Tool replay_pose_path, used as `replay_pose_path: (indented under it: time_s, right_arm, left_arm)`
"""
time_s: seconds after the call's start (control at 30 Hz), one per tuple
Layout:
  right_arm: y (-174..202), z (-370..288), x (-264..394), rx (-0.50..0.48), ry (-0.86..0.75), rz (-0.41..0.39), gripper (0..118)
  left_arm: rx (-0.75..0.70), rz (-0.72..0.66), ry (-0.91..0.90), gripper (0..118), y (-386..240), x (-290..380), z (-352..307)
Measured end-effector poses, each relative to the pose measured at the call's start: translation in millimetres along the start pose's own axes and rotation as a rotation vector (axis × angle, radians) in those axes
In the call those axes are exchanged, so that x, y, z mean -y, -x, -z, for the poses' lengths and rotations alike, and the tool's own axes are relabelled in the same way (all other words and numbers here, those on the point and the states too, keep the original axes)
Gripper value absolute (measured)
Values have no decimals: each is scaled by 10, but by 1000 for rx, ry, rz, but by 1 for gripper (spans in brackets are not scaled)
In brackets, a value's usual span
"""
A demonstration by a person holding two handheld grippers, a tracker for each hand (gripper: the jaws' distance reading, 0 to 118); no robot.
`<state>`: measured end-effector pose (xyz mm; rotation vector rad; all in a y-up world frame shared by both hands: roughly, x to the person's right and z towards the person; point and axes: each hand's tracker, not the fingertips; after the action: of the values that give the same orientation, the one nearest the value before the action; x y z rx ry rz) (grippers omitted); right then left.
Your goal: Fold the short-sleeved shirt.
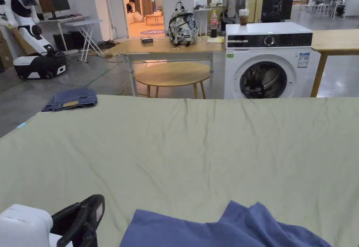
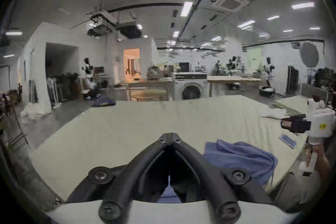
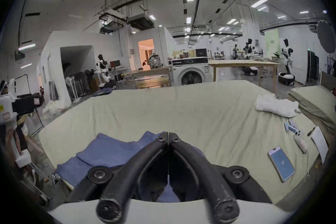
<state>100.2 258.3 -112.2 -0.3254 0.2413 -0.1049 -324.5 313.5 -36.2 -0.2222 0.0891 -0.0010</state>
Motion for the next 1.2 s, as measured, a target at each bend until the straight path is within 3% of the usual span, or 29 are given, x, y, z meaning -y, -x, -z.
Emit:
replay_pose_path:
  time_s: [0.17,0.3,0.33,0.4,0.5,0.63,0.8,0.9,1.0,1.17,1.2]
  right_arm:
    - [65,33,25,-5,14,-21,0]
    - [50,2,79,7,24,-44,0]
    - [24,-5,102,12,27,-36,0]
    - [-48,-18,149,14,38,-9,0]
    - [-182,-31,229,43,60,20,0]
    - [-419,-26,336,97,93,57,0]
    - [-630,-71,430,154,120,86,0]
    - [-733,-91,481,187,140,100,0]
    - [-796,-146,546,214,155,105,0]
    - [-824,-270,641,231,185,153,0]
    - [-784,-286,652,240,203,162,17]
  left_arm:
    - [-13,-57,58,0,184,29,222]
    - [79,-135,245,0,338,76,784]
    - [118,-167,291,4,375,126,990]
    - [166,-209,380,40,424,256,1413]
    - [197,-262,467,49,373,441,1995]
    - [150,-225,618,49,316,822,2785]
    - [110,-139,727,48,272,1277,3298]
    - [86,-117,771,31,274,1396,3406]
    - [89,-101,780,0,117,1296,3276]
    - [99,-101,806,0,11,1340,3270]
    - [98,-98,808,0,13,1348,3271]
